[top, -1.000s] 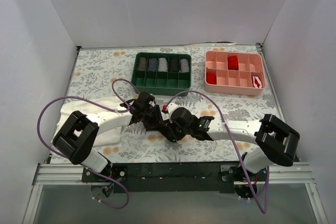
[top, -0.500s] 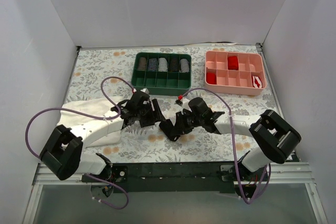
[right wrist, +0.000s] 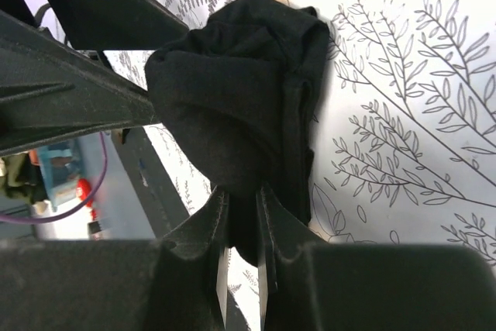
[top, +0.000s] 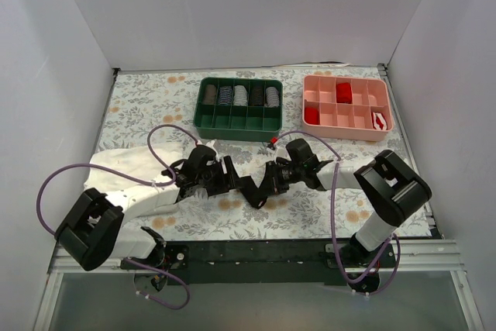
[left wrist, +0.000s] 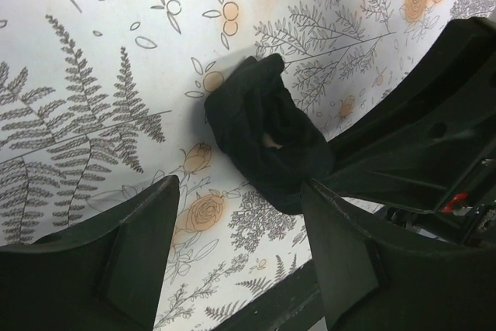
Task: Roll the underwear
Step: Roll the underwear to the center of the board.
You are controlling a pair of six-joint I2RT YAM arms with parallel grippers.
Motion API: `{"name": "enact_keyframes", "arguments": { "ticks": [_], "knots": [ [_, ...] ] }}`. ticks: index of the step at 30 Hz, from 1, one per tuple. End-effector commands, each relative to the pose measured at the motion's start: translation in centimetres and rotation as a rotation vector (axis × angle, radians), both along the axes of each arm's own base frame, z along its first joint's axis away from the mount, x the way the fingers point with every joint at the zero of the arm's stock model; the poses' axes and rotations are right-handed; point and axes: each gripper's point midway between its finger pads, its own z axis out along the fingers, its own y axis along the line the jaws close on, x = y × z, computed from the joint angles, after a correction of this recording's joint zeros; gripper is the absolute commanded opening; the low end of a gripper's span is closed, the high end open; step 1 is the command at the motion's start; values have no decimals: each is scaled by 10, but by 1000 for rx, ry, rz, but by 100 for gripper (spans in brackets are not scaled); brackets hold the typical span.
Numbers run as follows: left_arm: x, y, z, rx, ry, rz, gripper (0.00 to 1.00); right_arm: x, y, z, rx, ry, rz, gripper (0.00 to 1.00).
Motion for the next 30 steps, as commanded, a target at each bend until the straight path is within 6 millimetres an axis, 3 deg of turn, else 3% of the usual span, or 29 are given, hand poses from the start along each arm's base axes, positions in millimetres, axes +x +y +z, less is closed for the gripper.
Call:
{"name": "enact_keyframes", "arguments": {
  "ticks": [1, 8, 14, 25, 28, 29, 30],
  "knots": [
    [9, -9, 6, -34, -71, -28, 64, -23, -20, -36, -136, 162, -4, 13],
    [16, -20, -1, -42, -79, -38, 63, -22, -21, -40, -144, 188, 0, 14],
    [6, -15, -29, 26, -12, -33, 60, -17, -20, -33, -126, 167, -5, 18],
    [-16, 4, -72, 153, 127, -3, 49, 10, -22, 5, -119, -62, -52, 55],
    [-19, 5, -76, 163, 149, 0, 48, 18, -29, 17, -161, -163, -73, 57],
    [-20, 6, -79, 175, 163, -1, 47, 13, -34, 15, -205, -175, -60, 58],
    [-21, 6, -79, 177, 169, -4, 47, 24, -37, 25, -232, -247, -100, 58]
  ]
}}
